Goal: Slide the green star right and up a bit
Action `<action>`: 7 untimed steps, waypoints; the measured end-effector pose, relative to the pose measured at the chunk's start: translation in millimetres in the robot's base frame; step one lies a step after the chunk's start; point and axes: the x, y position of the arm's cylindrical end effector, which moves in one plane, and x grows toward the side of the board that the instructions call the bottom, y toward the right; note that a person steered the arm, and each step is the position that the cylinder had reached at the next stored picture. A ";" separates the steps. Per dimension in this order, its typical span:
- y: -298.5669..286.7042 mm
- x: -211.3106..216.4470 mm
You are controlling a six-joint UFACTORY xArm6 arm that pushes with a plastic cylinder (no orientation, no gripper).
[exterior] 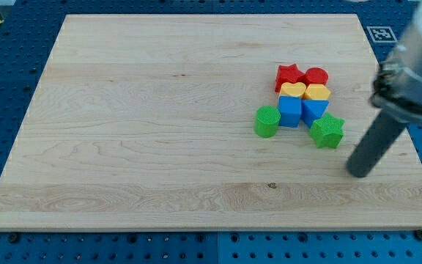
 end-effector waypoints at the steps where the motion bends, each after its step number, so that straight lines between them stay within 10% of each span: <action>1: -25.4 -22.7; 7: 12.5 -43.2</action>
